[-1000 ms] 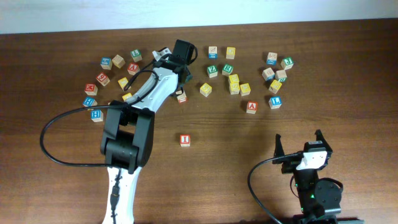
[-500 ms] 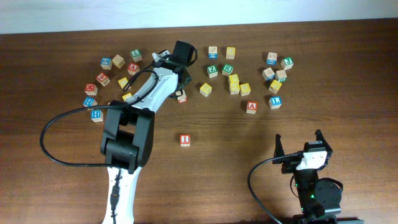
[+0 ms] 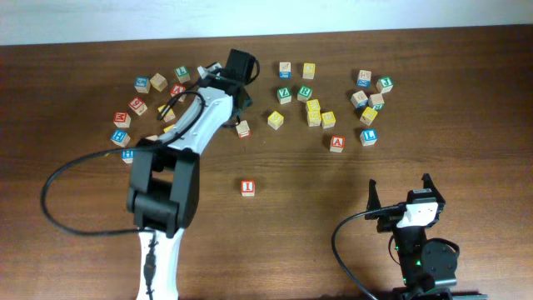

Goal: Spell out ICRA

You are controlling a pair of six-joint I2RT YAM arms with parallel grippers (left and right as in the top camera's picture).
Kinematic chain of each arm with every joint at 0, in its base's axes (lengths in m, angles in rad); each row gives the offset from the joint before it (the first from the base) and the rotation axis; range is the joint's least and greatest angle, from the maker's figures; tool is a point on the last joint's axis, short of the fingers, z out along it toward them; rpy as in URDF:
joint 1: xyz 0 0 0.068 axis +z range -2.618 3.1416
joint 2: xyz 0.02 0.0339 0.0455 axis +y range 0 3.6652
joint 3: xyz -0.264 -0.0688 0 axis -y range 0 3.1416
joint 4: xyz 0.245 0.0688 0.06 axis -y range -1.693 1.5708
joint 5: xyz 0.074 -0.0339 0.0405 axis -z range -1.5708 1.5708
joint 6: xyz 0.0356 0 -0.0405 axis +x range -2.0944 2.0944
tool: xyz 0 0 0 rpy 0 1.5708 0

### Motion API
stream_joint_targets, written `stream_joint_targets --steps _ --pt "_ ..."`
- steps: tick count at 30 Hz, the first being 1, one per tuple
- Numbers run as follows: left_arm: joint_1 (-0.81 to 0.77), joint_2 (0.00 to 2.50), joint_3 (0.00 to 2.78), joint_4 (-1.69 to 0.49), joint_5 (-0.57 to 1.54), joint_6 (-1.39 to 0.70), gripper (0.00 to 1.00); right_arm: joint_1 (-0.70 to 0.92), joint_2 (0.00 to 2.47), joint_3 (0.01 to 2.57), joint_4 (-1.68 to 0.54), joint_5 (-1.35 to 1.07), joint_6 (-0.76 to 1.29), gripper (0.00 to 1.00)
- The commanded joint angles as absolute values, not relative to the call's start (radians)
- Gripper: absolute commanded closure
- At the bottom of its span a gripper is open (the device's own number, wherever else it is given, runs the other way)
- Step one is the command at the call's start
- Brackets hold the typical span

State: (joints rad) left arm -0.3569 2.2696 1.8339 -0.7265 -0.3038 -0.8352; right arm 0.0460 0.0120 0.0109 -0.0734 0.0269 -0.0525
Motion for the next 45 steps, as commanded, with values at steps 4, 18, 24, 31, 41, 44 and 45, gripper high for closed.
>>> stream_joint_targets --steps 4,18,24,31,41,44,45 --pt "-0.356 1.983 1.834 -0.935 -0.122 -0.833 0.73 0.038 0.006 0.006 -0.08 0.038 -0.052 0.02" --pt "-0.703 1.971 1.658 -1.169 0.075 -0.706 0.72 0.038 0.006 0.006 -0.08 0.038 -0.052 0.02" --pt "-0.726 1.971 1.583 -1.088 -0.052 -0.686 0.61 0.038 0.006 0.006 -0.08 0.038 -0.052 0.02" --pt "-0.684 1.971 1.654 -1.191 -0.045 -0.519 0.31 0.038 0.006 0.006 -0.08 0.038 -0.052 0.02" --pt "-0.691 1.971 1.57 -1.066 -0.049 0.202 0.01 0.038 0.006 0.006 -0.08 0.038 -0.052 0.01" --pt "-0.691 1.971 1.538 -1.002 -0.071 0.332 0.01 0.038 0.006 0.006 -0.08 0.038 -0.052 0.02" --pt "-0.691 1.971 1.523 -0.982 -0.109 0.332 0.01 0.038 0.006 0.006 -0.08 0.038 -0.052 0.02"
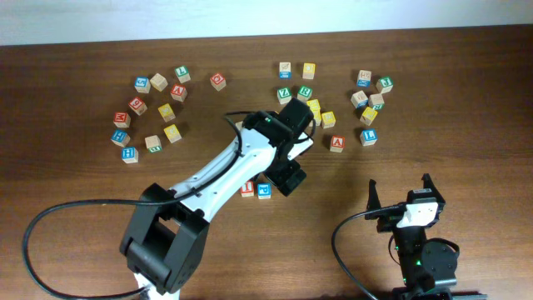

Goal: Spell out ICRA

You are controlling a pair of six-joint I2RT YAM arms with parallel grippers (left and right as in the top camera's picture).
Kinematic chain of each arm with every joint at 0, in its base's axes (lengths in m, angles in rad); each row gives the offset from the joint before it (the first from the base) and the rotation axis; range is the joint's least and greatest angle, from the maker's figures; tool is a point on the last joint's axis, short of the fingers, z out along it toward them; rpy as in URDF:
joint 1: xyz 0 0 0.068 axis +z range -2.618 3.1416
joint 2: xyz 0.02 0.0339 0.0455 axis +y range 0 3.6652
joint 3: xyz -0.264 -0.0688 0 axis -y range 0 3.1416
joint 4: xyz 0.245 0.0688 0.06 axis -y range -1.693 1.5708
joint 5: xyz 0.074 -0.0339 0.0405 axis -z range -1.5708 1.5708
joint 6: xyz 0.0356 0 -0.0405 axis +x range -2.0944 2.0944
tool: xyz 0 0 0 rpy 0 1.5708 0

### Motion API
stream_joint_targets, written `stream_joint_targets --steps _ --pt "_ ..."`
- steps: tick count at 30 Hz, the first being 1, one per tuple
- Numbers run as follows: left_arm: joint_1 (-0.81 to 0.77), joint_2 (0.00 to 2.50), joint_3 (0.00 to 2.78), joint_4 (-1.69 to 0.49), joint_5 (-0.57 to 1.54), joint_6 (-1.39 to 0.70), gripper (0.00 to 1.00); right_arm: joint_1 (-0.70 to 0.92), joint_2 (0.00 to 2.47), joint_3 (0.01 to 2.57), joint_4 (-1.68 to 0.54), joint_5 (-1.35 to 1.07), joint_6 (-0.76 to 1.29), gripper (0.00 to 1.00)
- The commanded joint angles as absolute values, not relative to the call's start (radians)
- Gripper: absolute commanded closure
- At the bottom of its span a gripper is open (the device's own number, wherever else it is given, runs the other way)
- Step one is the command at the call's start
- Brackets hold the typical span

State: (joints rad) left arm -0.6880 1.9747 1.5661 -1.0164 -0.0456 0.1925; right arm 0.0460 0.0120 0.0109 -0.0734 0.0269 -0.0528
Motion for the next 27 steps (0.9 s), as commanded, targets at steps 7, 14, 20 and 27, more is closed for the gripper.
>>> stream_joint_targets --steps 7,14,20,27 --pt "-0.691 1.971 1.45 -0.905 -0.269 0.47 0.06 0.038 0.006 0.006 -0.08 0.038 -0.052 0.02" --pt "-0.692 1.971 1.438 -0.907 -0.101 0.498 0.06 0.038 0.006 0.006 -0.08 0.038 -0.052 0.02" --pt "-0.691 1.971 1.435 -0.981 -0.056 0.659 0.07 0.038 0.006 0.006 -0.08 0.038 -0.052 0.02" --pt "-0.691 1.971 1.353 -0.887 -0.055 0.659 0.23 0.038 0.006 0.006 -0.08 0.038 -0.052 0.02"
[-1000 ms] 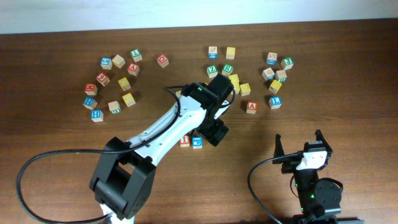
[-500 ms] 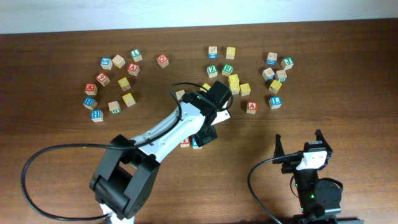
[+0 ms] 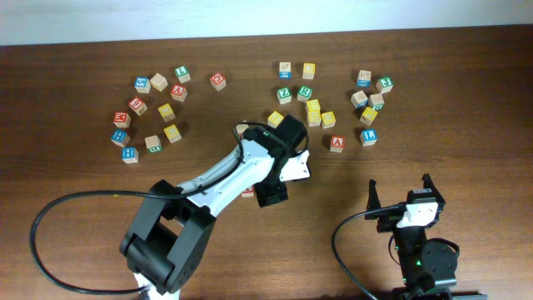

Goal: Spell out ICRA

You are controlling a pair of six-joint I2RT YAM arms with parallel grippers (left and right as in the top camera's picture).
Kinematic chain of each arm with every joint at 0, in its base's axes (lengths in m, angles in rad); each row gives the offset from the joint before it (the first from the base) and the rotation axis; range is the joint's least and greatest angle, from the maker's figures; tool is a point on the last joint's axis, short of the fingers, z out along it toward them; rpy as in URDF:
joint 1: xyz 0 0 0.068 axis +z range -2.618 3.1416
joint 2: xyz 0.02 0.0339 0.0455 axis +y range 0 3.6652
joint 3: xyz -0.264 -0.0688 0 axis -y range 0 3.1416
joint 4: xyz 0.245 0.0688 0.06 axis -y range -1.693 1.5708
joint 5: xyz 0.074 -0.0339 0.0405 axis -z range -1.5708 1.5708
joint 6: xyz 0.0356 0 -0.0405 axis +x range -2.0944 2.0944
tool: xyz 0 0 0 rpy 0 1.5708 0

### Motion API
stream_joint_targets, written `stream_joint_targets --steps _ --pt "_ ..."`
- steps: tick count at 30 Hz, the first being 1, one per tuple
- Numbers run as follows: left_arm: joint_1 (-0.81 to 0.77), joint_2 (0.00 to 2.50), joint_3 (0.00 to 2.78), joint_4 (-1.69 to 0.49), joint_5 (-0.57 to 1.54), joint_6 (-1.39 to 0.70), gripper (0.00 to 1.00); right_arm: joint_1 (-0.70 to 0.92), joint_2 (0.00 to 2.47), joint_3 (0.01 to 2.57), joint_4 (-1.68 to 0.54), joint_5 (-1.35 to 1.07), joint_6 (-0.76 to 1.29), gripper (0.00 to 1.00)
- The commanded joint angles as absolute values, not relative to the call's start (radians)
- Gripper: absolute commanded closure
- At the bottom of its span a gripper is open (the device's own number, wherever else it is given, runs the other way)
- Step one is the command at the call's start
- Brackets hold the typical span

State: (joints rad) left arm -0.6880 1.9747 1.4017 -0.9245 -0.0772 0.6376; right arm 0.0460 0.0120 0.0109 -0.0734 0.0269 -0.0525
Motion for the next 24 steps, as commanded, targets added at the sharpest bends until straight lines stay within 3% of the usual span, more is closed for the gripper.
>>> stream_joint_targets --steps 1,7,10,13,22,24 --pt "-0.691 1.971 1.34 -0.871 -0.056 0.659 0.24 0.038 0.006 0.006 -0.08 0.038 -0.052 0.01" --pt "-0.691 1.971 1.309 -0.827 0.065 0.659 0.49 0.038 0.006 0.006 -0.08 0.038 -0.052 0.02" --pt "-0.691 1.971 1.309 -0.826 0.102 0.623 0.48 0.038 0.006 0.006 -0.08 0.038 -0.052 0.01" --pt "-0.691 1.971 1.309 -0.827 0.101 0.621 0.55 0.038 0.006 0.006 -0.08 0.038 -0.052 0.02" --pt "-0.691 1.971 1.309 -0.828 -0.158 0.645 0.42 0.038 0.006 0.006 -0.08 0.038 -0.052 0.02" --pt "-0.691 1.971 1.309 -0.828 -0.157 0.645 0.46 0.038 0.006 0.006 -0.08 0.038 -0.052 0.02"
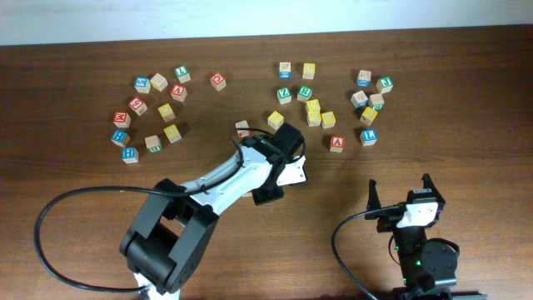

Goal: Spell out ICRA

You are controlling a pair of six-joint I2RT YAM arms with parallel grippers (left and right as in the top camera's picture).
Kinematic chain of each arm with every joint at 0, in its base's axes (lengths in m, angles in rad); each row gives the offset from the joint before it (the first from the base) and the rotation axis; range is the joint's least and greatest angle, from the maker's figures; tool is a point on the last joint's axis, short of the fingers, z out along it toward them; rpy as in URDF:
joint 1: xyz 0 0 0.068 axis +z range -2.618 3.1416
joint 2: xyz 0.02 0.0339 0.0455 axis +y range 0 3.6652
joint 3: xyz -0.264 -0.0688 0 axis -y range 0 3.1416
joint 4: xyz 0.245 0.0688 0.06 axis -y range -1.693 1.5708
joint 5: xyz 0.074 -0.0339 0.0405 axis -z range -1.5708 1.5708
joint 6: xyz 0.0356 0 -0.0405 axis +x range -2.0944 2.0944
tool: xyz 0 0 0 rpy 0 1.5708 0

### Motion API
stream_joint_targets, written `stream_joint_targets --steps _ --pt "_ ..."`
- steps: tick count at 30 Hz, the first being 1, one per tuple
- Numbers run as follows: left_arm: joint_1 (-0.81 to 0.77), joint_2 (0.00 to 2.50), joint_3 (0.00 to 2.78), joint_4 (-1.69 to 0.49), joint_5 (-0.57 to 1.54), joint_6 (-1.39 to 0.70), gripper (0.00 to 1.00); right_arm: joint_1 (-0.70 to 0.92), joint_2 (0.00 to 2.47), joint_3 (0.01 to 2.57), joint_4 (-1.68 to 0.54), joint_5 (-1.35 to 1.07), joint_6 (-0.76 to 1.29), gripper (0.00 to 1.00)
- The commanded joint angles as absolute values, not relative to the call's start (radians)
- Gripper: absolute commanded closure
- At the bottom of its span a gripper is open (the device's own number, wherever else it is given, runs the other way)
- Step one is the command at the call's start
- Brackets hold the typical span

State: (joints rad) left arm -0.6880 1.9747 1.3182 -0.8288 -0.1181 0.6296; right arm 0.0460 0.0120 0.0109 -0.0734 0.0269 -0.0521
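My left gripper (266,195) hangs low over the middle of the table, its arm reaching in from the front left. It covers the spot where the spelled row lies, so the red "I" block and the blue block beside it are hidden. Its jaws cannot be made out from above. A red "A" block (337,143) lies to the right of centre. My right gripper (400,192) rests at the front right, open and empty.
Loose letter blocks lie in three groups along the back: a left cluster (150,108), a middle cluster (305,102) and a right cluster (368,104). A single red block (218,81) and a tan one (242,127) lie apart. A black cable (75,208) loops at the front left.
My left gripper has shifted slightly to the left and toward the front. The sliver of the red "I" block that showed beside it is now covered. The right arm has not moved.
My left gripper was first at the back, by the left cluster, with the red "I" block alone at centre. Then it was at centre with a blue block right of the "I". After that it stood over that spot, where it remains.
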Motion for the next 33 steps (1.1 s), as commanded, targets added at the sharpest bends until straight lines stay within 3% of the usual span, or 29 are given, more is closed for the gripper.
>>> stream_joint_targets --steps 1,5,11,14,17,21,23,28,33 --pt "-0.691 1.971 1.309 -0.828 -0.154 0.645 0.54 0.038 0.006 0.006 -0.08 0.038 -0.052 0.02" --pt "-0.691 1.971 1.309 -0.828 -0.134 0.643 0.69 0.038 0.006 0.006 -0.08 0.038 -0.052 0.02" --pt "-0.691 1.971 1.311 -0.823 -0.067 0.612 0.79 0.038 0.006 0.006 -0.08 0.038 -0.052 0.02" --pt "-0.691 1.971 1.335 -0.819 -0.055 0.531 0.78 0.038 0.006 0.006 -0.08 0.038 -0.052 0.02" --pt "-0.691 1.971 1.39 -0.819 0.091 0.463 0.77 0.038 0.006 0.006 -0.08 0.038 -0.052 0.02" --pt "-0.691 1.971 1.42 -0.752 0.586 0.425 0.74 0.038 0.006 0.006 -0.08 0.038 -0.052 0.02" --pt "-0.691 1.971 1.419 -0.685 0.698 0.317 0.74 0.038 0.006 0.006 -0.08 0.038 -0.052 0.02" --pt "-0.691 1.997 1.387 -0.577 0.715 0.091 0.76 0.038 0.006 0.006 -0.08 0.038 -0.052 0.02" --pt "-0.679 2.105 1.387 -0.524 0.715 0.004 0.75 0.038 0.006 0.006 -0.08 0.038 -0.052 0.02"
